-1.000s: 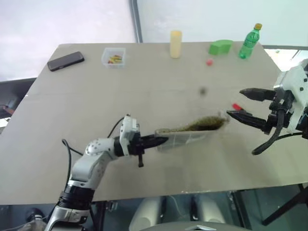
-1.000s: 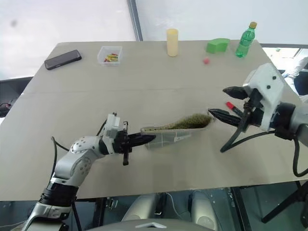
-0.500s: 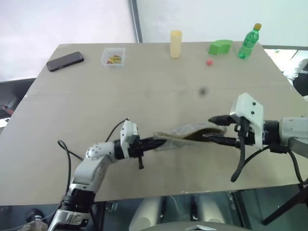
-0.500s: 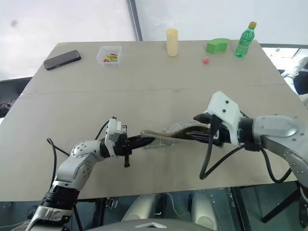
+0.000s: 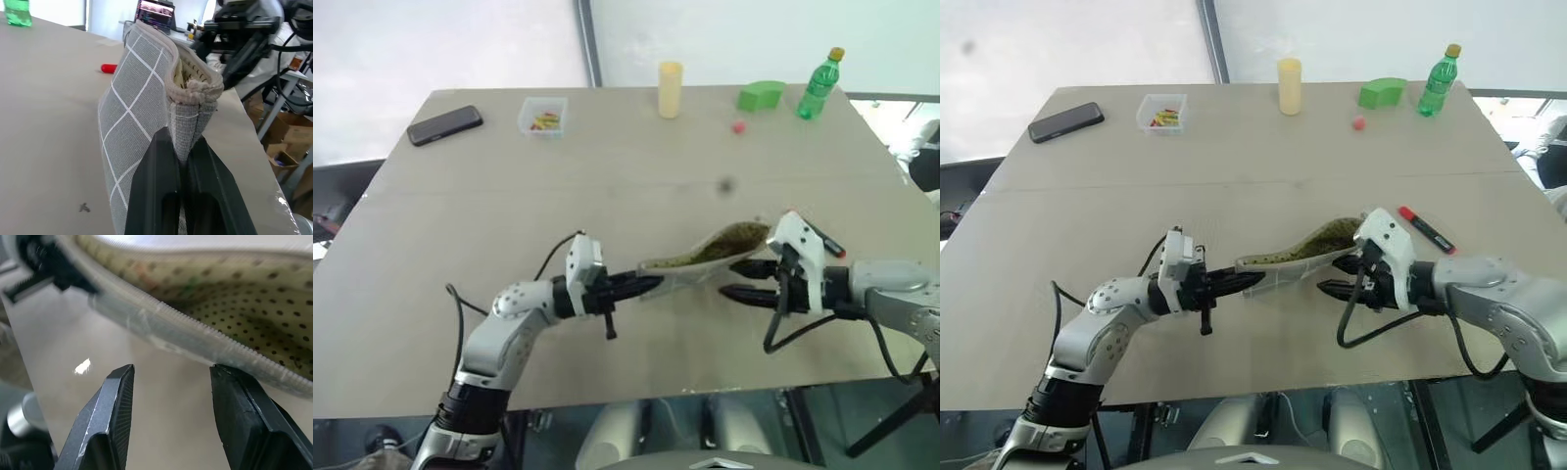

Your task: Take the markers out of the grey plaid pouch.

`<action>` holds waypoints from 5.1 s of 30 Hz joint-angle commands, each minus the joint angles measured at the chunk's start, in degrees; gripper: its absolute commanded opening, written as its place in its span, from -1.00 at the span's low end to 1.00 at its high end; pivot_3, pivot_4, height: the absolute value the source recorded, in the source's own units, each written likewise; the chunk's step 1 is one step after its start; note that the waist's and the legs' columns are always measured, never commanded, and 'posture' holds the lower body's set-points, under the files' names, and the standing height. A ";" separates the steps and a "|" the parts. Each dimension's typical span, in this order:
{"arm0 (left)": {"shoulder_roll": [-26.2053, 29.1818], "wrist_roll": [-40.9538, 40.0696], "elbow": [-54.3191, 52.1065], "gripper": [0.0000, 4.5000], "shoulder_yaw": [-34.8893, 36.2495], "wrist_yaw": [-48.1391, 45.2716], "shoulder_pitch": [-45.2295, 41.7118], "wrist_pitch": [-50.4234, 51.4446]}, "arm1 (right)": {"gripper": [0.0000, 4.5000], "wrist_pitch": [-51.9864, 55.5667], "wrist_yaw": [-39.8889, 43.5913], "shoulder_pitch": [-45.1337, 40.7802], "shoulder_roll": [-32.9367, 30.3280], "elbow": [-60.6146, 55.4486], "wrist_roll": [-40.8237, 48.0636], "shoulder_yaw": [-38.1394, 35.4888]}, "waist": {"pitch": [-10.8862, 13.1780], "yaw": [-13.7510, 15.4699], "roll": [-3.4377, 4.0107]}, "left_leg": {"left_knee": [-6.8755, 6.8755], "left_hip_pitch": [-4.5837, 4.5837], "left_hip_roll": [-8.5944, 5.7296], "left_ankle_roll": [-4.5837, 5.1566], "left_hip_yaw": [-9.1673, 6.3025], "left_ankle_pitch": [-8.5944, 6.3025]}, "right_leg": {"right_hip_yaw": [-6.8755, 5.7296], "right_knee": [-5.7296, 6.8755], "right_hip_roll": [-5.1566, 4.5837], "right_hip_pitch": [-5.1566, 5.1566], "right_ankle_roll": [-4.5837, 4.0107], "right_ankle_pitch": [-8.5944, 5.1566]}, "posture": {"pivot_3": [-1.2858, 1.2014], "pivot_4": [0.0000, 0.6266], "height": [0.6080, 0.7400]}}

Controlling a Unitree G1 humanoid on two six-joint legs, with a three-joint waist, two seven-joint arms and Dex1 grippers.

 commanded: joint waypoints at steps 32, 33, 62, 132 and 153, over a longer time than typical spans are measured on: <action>4.97 -3.48 -20.21 -1.00 0.28 2.32 12.31 1.95 | 0.11 -7.58 -8.30 -8.88 4.38 2.54 -8.48 14.60 | 0.05 0.09 0.08 | -0.06 -0.01 0.00 0.02 0.01 -0.02 | 0.04 -0.01 -0.01 -0.05 -0.02 -0.01 | 0.03 -0.52 1.00; 4.88 -5.01 -21.82 -1.00 0.65 3.77 12.51 3.64 | 0.11 -13.30 -6.24 -8.88 1.75 1.40 -15.49 19.94 | 0.05 0.13 0.08 | -0.04 -0.02 -0.04 0.01 0.02 -0.02 | 0.02 -0.01 -0.03 -0.05 -0.01 -0.01 | 0.03 -0.52 1.00; 2.22 -10.18 9.76 -1.00 5.41 -11.60 -1.90 3.70 | 0.11 -23.66 22.02 -10.59 -14.59 -0.93 -38.22 16.68 | 0.05 -0.14 -0.12 | -0.02 0.00 0.04 -0.03 0.00 -0.02 | 0.01 0.02 0.05 -0.06 0.01 0.00 | 0.03 -0.52 1.00; -1.15 -6.64 9.27 -1.00 5.14 -12.13 -1.77 3.78 | -0.57 -35.08 18.48 -24.33 4.03 17.04 -55.67 42.42 | 0.06 -0.30 -0.14 | 0.03 0.04 -0.04 -0.25 0.03 0.13 | 0.03 0.13 0.08 -0.08 0.00 0.01 | 0.03 -0.52 1.00; -2.12 -8.00 5.78 -1.00 4.80 -9.62 -2.81 5.24 | 0.30 -34.76 14.41 -17.88 7.28 15.87 -64.23 39.32 | 0.04 -0.19 -0.16 | 0.03 0.06 -0.08 -0.29 0.01 0.15 | 0.02 0.23 0.07 -0.09 0.00 0.01 | 0.03 -0.52 1.00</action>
